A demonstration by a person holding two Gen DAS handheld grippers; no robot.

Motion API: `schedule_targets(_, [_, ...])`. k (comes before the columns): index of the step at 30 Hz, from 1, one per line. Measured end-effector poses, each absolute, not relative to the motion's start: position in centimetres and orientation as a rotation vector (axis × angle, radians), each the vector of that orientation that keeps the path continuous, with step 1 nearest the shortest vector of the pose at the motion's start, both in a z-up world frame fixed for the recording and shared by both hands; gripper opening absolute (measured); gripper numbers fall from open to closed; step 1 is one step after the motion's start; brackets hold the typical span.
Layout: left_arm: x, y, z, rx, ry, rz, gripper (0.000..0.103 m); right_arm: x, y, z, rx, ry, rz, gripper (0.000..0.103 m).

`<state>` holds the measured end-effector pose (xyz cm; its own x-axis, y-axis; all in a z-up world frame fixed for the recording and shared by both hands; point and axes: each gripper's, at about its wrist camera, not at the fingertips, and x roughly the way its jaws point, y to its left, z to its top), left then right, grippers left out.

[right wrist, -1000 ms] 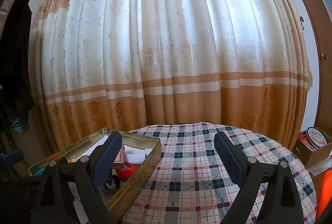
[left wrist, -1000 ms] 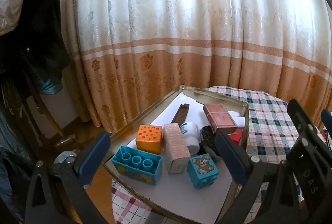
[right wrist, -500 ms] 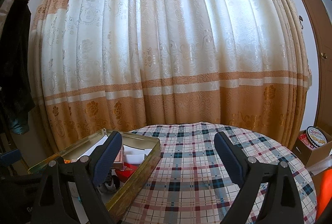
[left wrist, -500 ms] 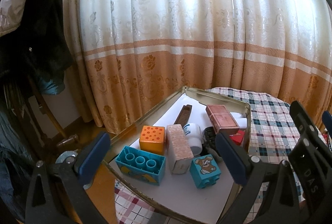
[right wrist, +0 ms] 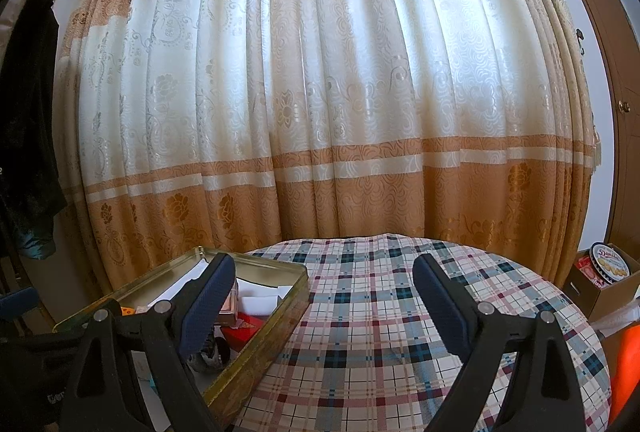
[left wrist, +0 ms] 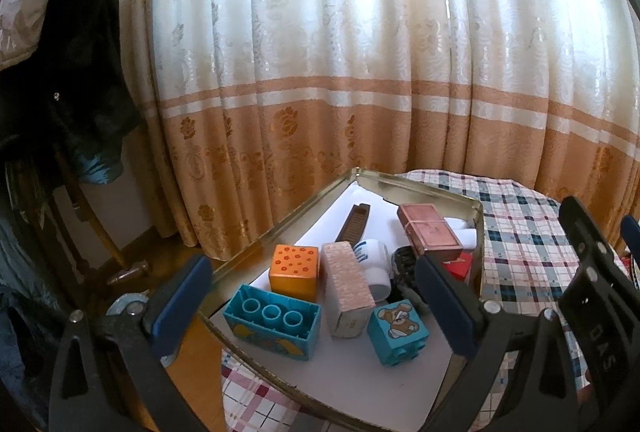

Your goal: Organize rigid objects

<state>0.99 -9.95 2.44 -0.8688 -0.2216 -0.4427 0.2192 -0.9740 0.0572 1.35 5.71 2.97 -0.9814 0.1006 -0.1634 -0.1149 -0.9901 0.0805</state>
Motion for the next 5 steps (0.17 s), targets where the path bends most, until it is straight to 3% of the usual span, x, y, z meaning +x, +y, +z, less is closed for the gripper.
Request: schedule_targets(5, [0.97, -9.83, 2.63, 0.686, 0.004, -2.841, 0.103, 1.2, 6.18, 2.67, -0.264, 0.154, 3.01, 0.092])
